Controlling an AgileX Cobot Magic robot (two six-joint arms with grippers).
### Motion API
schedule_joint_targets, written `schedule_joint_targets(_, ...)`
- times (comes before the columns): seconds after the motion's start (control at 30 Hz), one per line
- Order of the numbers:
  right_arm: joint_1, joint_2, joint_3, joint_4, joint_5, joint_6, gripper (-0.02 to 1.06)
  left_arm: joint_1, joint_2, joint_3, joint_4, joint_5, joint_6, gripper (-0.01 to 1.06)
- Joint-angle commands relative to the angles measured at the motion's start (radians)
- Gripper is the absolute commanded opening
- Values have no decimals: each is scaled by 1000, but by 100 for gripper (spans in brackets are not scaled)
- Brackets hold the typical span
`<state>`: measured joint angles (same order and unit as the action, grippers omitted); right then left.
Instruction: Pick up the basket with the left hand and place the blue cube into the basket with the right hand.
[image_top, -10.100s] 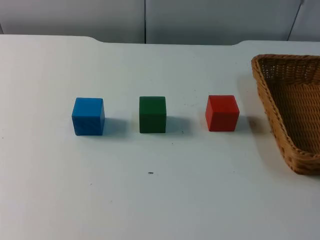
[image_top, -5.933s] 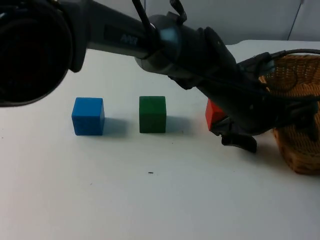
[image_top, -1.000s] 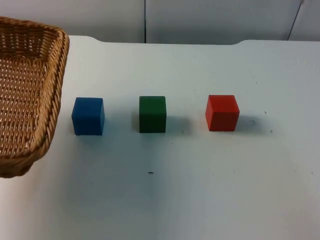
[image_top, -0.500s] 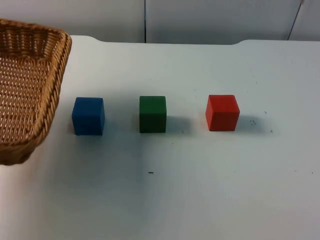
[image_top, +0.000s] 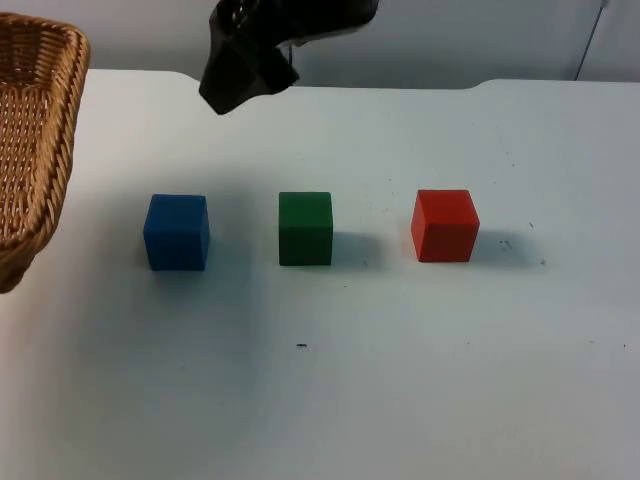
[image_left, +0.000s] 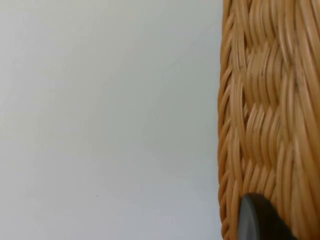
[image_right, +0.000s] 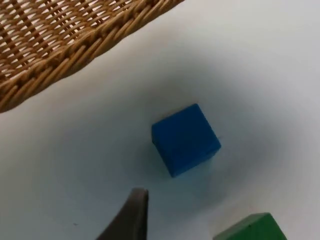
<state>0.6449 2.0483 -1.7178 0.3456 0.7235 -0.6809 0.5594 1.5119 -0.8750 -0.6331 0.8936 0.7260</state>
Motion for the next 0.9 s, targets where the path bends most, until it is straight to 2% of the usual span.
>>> schedule_joint_targets(0.0,8,35,-36,25,2,-22,98,5,-4,-10,-22,17,4,0)
schedule_joint_targets(0.17,39,112,-92,18,11,-72,98,5,-4,-10,-13,24,4,0)
schedule_joint_targets(0.43,55,204,-121,25,-18,-117,98,5,-4,-10,-12,38,4,0)
schedule_joint_targets(0.57,55,246,-133,27,-52,-173,98,5,-4,-10,-12,47,4,0)
schedule_joint_targets(0.87,55,372,-280,26,-16,-195,97,5,-4,-10,-12,60,4,0)
